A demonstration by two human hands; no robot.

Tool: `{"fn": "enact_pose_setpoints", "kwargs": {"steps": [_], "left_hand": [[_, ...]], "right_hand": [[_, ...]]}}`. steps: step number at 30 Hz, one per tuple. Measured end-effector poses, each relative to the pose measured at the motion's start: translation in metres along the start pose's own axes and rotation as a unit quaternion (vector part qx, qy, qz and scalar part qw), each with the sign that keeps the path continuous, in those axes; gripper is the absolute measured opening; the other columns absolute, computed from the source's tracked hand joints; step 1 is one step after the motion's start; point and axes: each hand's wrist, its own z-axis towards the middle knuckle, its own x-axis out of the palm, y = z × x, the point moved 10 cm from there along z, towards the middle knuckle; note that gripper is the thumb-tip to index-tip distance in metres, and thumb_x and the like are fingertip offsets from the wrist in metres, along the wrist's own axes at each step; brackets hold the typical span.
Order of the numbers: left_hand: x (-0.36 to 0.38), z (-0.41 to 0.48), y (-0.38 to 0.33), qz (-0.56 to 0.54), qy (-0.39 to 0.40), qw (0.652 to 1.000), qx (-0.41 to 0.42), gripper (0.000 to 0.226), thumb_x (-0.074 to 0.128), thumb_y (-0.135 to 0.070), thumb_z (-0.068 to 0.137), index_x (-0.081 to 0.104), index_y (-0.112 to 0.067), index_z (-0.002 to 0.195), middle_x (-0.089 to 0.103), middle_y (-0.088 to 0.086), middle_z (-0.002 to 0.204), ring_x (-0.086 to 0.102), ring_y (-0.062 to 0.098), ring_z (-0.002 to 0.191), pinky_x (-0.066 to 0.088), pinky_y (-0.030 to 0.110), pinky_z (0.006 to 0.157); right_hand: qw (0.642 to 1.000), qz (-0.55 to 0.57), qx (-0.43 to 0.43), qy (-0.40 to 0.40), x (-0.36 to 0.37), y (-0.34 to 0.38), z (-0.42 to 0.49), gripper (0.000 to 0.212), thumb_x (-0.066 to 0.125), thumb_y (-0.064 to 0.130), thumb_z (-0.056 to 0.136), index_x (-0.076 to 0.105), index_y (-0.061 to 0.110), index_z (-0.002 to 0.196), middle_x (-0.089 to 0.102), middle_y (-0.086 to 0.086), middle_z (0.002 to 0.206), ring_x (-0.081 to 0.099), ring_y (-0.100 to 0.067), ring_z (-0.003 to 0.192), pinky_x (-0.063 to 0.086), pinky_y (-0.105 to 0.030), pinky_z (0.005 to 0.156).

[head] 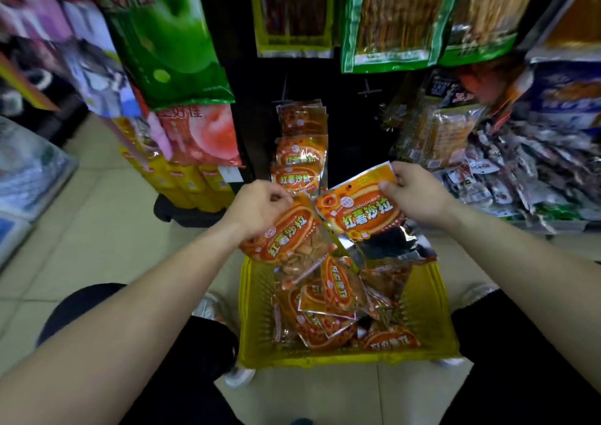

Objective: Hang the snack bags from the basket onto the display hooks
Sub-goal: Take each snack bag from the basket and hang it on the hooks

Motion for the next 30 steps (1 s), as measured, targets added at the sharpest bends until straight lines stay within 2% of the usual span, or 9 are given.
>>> {"fn": "enact_pose_setpoints", "kwargs": {"steps": [5, 10, 13, 16, 18, 21, 24, 27, 30], "left_hand": [[-0.002, -0.001, -0.002, -0.033, -0.001, 0.999, -0.003, 0.021, 0.064, -0.038, 0.094, 0.068, -0.040, 0.074, 0.071, -0.018, 0.086, 0.064, -0.001, 0.081, 0.043, 0.010, 0.061], [0.002, 0.008, 0.016, -0.104, -0.019, 0.993, -0.041, 0.018, 0.063, -0.029, 0.095, 0.073, -0.030, 0.079, 0.073, -0.007, 0.083, 0.069, 0.013, 0.078, 0.050, 0.016, 0.052], [0.005, 0.019, 0.019, -0.108, -0.038, 0.992, -0.056, 0.015, 0.062, -0.032, 0.094, 0.072, -0.028, 0.084, 0.073, -0.007, 0.085, 0.069, 0.015, 0.079, 0.054, 0.025, 0.066], [0.011, 0.032, 0.012, -0.139, -0.043, 0.988, -0.053, 0.014, 0.062, -0.031, 0.095, 0.072, -0.027, 0.087, 0.073, -0.009, 0.092, 0.068, 0.013, 0.088, 0.053, 0.033, 0.083], [0.015, 0.038, 0.011, -0.158, -0.042, 0.985, -0.057, 0.015, 0.062, -0.030, 0.095, 0.073, -0.024, 0.088, 0.074, -0.006, 0.093, 0.068, 0.014, 0.092, 0.052, 0.032, 0.085], [0.025, 0.044, 0.015, -0.255, -0.021, 0.961, -0.103, 0.019, 0.060, -0.027, 0.097, 0.073, -0.014, 0.101, 0.076, 0.007, 0.087, 0.074, 0.025, 0.083, 0.060, 0.038, 0.075], [0.029, 0.047, 0.021, -0.298, -0.014, 0.944, -0.139, 0.021, 0.059, -0.024, 0.098, 0.067, -0.014, 0.115, 0.077, 0.006, 0.085, 0.076, 0.022, 0.075, 0.062, 0.036, 0.065], [0.030, 0.050, 0.023, -0.263, -0.013, 0.956, -0.132, 0.025, 0.062, -0.027, 0.097, 0.068, -0.016, 0.119, 0.076, 0.004, 0.099, 0.075, 0.015, 0.083, 0.061, 0.033, 0.075], [0.033, 0.050, 0.022, -0.200, -0.014, 0.972, -0.124, 0.033, 0.068, -0.036, 0.093, 0.069, -0.018, 0.120, 0.071, 0.001, 0.117, 0.067, 0.014, 0.107, 0.052, 0.034, 0.096]], "right_hand": [[1.000, 0.008, 0.014, -0.002, 0.008, 0.001, -0.005, 0.020, 0.050, 0.022, 0.103, 0.062, 0.014, 0.116, 0.069, -0.008, 0.110, 0.065, -0.025, 0.100, 0.053, -0.043, 0.087], [0.999, -0.012, 0.003, -0.030, 0.009, 0.010, 0.009, 0.023, 0.049, 0.025, 0.102, 0.067, 0.017, 0.114, 0.072, -0.005, 0.102, 0.068, -0.021, 0.092, 0.054, -0.037, 0.077], [0.999, -0.025, -0.021, -0.039, 0.010, 0.019, 0.016, 0.021, 0.050, 0.025, 0.102, 0.069, 0.017, 0.102, 0.072, -0.007, 0.090, 0.069, -0.024, 0.081, 0.056, -0.040, 0.071], [0.994, -0.061, -0.071, -0.053, 0.024, 0.033, 0.015, 0.021, 0.051, 0.026, 0.101, 0.070, 0.027, 0.093, 0.070, 0.001, 0.074, 0.064, -0.024, 0.066, 0.047, -0.032, 0.057], [0.990, -0.085, -0.112, -0.017, 0.052, 0.044, 0.011, 0.029, 0.049, 0.026, 0.101, 0.067, 0.034, 0.122, 0.075, 0.009, 0.101, 0.070, -0.013, 0.082, 0.055, -0.027, 0.069], [0.976, -0.145, -0.155, 0.043, 0.093, 0.047, 0.008, 0.039, 0.045, 0.028, 0.102, 0.053, 0.034, 0.139, 0.054, 0.015, 0.141, 0.052, -0.009, 0.129, 0.047, -0.038, 0.105], [0.972, -0.166, -0.157, 0.059, 0.110, 0.040, 0.006, 0.042, 0.043, 0.030, 0.103, 0.048, 0.034, 0.144, 0.045, 0.011, 0.150, 0.042, -0.012, 0.138, 0.040, -0.038, 0.110], [0.968, -0.182, -0.159, 0.066, 0.121, 0.035, 0.006, 0.042, 0.042, 0.032, 0.103, 0.044, 0.034, 0.146, 0.038, 0.007, 0.155, 0.042, -0.019, 0.137, 0.040, -0.040, 0.110], [0.962, -0.203, -0.171, 0.062, 0.126, 0.035, 0.007, 0.043, 0.041, 0.031, 0.104, 0.044, 0.031, 0.147, 0.034, 0.006, 0.157, 0.043, -0.023, 0.136, 0.042, -0.039, 0.109]]}}
